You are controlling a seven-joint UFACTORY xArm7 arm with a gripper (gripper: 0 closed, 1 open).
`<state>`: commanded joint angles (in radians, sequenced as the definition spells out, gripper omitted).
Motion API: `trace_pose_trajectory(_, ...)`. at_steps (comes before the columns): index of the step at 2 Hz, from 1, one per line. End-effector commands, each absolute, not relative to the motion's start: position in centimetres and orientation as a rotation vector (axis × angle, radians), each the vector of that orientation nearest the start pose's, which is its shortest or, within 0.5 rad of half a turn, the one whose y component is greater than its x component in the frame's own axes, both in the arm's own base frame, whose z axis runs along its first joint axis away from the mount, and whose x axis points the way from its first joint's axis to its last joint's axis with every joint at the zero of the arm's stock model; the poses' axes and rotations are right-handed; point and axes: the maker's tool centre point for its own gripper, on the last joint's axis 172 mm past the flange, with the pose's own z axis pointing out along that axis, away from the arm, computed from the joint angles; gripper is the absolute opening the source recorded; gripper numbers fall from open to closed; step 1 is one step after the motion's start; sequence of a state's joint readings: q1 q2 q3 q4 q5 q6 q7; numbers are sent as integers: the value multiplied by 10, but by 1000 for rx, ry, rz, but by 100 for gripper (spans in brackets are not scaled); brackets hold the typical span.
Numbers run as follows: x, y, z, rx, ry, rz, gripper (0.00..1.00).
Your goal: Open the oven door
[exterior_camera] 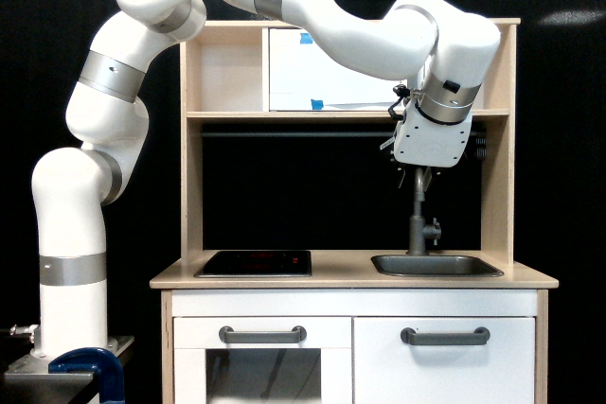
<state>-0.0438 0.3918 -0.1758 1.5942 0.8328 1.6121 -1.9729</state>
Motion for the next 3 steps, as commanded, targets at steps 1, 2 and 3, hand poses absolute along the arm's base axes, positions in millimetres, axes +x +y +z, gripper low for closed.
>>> trace_pose_trajectory(1,541,99,293,-1651,-1718,-636,100)
trace_pose_trajectory(2,549,160,378,-1651,-1718,-636,100)
trace_pose_trajectory(3,549,235,422,-1651,-1718,-636,100)
